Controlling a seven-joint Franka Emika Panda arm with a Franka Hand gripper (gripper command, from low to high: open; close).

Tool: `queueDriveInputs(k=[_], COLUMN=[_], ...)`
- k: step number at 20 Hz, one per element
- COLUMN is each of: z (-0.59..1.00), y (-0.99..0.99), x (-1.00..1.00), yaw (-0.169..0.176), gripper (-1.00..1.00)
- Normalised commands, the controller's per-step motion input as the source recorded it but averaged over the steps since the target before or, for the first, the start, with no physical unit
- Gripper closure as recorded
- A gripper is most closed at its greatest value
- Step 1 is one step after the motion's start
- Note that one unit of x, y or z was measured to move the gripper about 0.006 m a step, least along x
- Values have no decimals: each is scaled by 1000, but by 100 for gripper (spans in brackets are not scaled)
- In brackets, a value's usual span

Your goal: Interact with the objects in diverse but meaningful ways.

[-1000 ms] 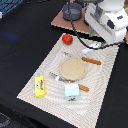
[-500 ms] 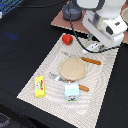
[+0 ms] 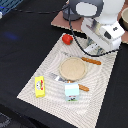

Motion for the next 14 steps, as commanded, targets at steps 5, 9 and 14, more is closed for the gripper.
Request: queueDriveInputs(k=[5, 9, 14], z=[-50, 481, 780], y=[66, -43, -324], x=[-64, -306, -498], yaw=[89, 60, 14], gripper=[100, 100, 100])
